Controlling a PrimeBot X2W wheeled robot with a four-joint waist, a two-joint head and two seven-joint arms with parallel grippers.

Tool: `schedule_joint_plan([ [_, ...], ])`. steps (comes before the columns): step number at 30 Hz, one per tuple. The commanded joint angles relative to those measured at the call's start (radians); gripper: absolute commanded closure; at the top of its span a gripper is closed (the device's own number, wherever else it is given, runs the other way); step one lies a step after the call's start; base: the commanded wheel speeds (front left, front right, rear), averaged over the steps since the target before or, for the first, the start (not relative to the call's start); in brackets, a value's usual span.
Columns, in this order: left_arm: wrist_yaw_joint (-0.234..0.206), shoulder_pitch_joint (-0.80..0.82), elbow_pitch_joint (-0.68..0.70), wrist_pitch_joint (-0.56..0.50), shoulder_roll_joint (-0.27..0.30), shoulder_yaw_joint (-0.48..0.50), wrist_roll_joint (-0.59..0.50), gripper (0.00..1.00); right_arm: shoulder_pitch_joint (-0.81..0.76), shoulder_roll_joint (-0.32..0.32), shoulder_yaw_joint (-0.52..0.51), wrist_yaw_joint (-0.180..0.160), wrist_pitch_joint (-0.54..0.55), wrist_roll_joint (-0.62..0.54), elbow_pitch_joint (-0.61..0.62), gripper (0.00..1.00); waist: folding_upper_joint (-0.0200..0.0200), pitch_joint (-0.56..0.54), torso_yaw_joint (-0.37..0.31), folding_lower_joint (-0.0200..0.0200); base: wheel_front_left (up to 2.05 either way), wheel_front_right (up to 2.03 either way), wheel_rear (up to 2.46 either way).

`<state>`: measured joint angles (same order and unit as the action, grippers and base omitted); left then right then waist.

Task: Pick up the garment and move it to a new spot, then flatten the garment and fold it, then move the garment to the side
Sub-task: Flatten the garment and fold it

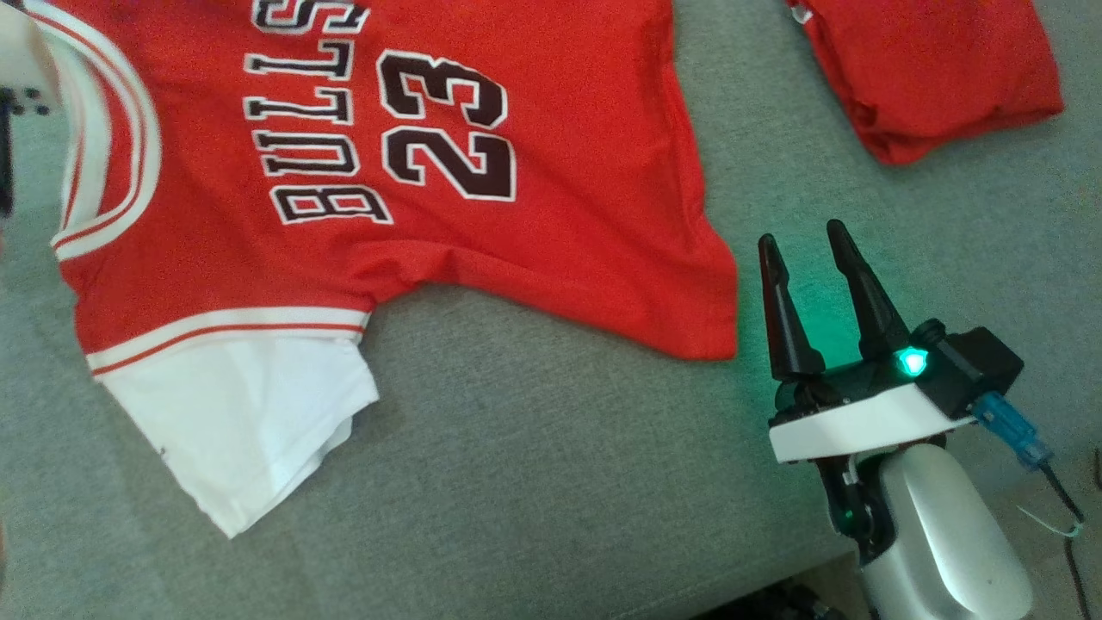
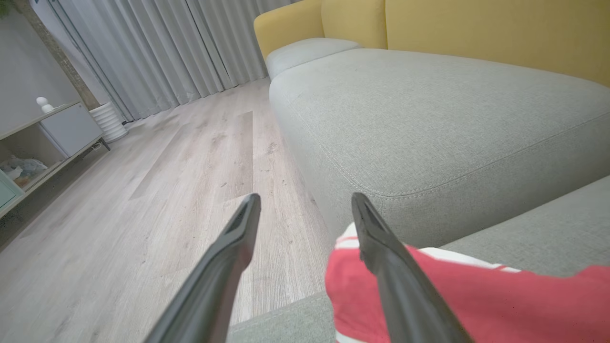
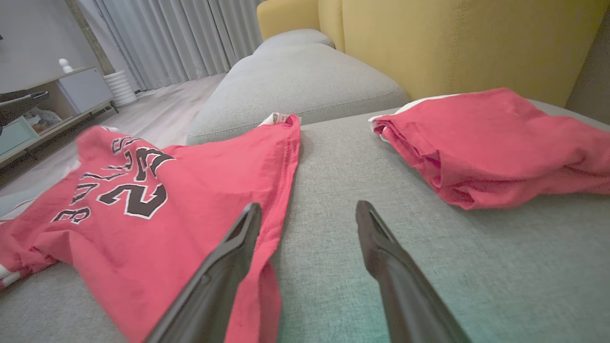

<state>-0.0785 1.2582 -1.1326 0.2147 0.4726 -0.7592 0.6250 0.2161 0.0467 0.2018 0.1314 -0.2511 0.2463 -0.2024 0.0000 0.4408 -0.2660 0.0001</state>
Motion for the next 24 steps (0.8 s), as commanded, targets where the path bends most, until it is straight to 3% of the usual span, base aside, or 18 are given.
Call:
schedule_joint_plan([
  [1, 0.002, 0.021, 0.01, 0.015, 0.03, 0.026, 0.0, 0.0, 0.02, 0.004, 0.018, -0.001, -0.011, -0.005, 0.031, 0.0, 0.0, -0.008, 0.013, -0.0001, 0.0, 0.0, 0.0],
  [9, 0.025, -0.071, 0.097, 0.046, -0.023, 0.054, 0.008, 0.0, 0.014, 0.004, -0.016, -0.001, -0.011, -0.032, 0.038, 0.0, 0.0, -0.072, 0.102, -0.0001, 0.0, 0.0, 0.0],
  [16, -0.047, -0.348, 0.429, 0.047, -0.051, 0.176, -0.041, 0.0, -0.02, 0.004, -0.064, -0.001, -0.011, -0.065, 0.037, 0.0, 0.0, -0.186, 0.217, -0.0001, 0.0, 0.0, 0.0],
  [24, -0.109, -0.658, 0.64, 0.047, -0.095, 0.241, -0.088, 0.0, -0.079, 0.004, -0.102, -0.001, -0.011, -0.073, 0.031, 0.0, 0.0, -0.279, 0.299, -0.0001, 0.0, 0.0, 0.0],
])
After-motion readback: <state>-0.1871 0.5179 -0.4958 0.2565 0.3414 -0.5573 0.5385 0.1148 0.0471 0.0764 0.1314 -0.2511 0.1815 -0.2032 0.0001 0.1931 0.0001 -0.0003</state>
